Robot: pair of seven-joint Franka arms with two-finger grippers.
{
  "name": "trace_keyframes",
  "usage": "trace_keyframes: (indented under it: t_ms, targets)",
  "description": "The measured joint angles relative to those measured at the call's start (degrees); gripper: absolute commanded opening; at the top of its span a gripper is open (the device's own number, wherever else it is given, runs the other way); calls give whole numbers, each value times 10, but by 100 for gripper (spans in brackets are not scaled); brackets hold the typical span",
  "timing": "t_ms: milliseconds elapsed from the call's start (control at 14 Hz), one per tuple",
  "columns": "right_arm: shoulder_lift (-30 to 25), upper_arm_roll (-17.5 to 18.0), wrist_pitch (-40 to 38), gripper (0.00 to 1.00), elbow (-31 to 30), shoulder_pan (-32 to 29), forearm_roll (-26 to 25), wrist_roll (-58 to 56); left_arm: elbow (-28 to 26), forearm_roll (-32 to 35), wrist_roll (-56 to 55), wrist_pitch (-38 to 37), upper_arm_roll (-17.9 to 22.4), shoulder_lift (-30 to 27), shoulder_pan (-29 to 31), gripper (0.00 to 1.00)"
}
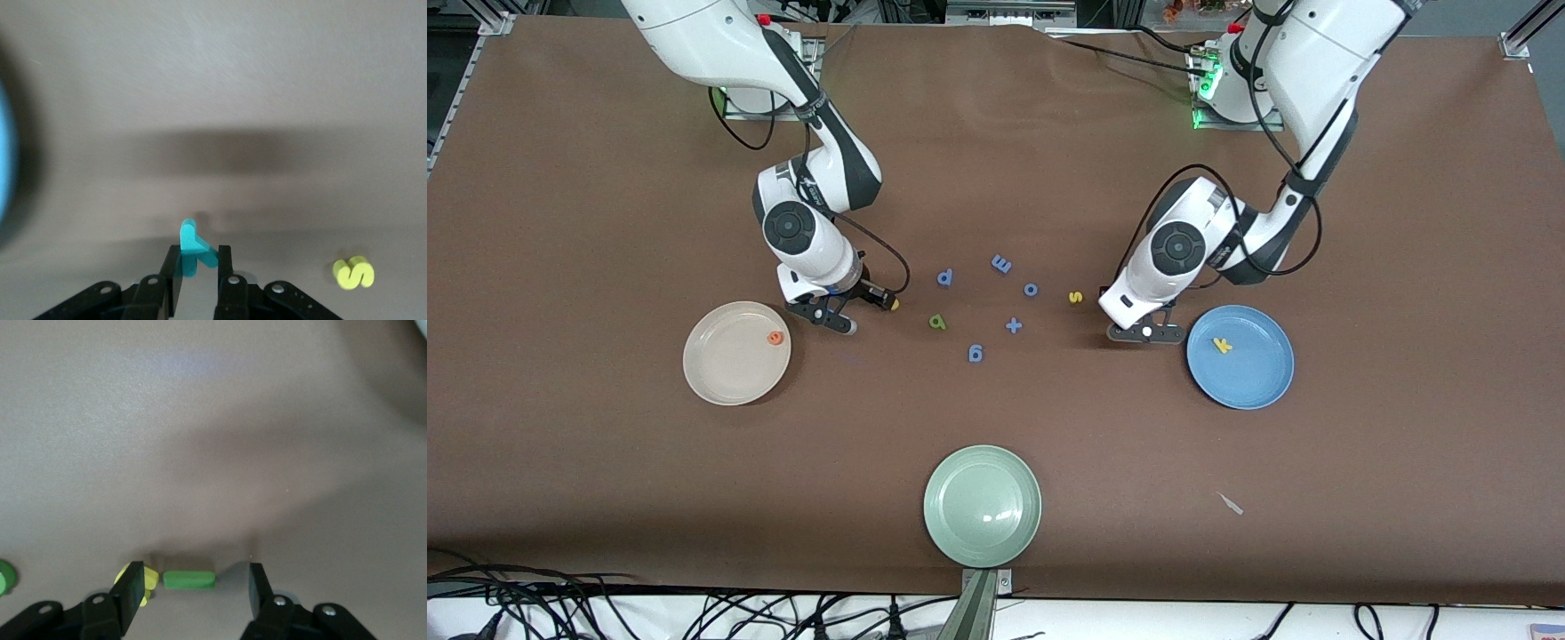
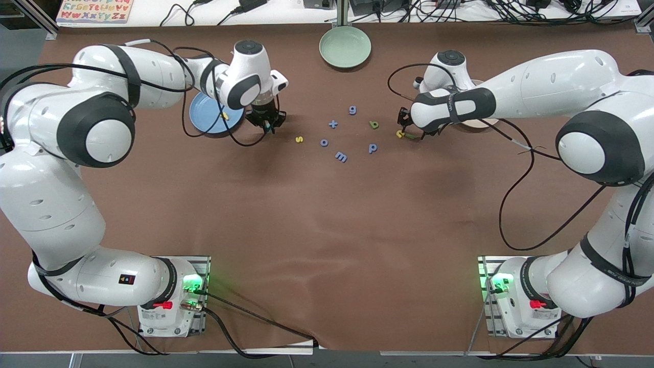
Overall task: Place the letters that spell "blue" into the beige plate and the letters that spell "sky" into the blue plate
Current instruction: 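Drop the teal y on the blue plate while the right gripper grasps green letter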
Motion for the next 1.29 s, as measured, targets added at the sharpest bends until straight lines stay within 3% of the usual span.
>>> trace_keyframes:
  t_ms: [215,430,645,931,1003,1074,1146,1289]
  targets:
    - [6,-1,14,71,0,0,-11,0,12,0,58,-65,1,-42,22,19]
    - [6,-2,15,71,0,0,-15,0,13,1,174,-82,3,-61,77,19]
    - [6,-2,17,71,-1,0,-15,1,11,20,286,-82,8,-55,141,19]
    - [11,-2,41,71,-9,3,-16,4,10,99,305,-60,8,-22,179,22]
    - [11,-2,43,71,-11,3,-17,4,10,105,305,-54,8,-13,183,35]
    - [12,-2,45,71,-11,3,-19,4,10,107,306,-49,8,-6,186,79]
    - [12,-2,45,71,-11,3,-21,3,10,107,306,-47,8,-2,187,100]
    - [12,-2,46,70,-11,3,-21,2,11,107,306,-47,7,-2,187,100]
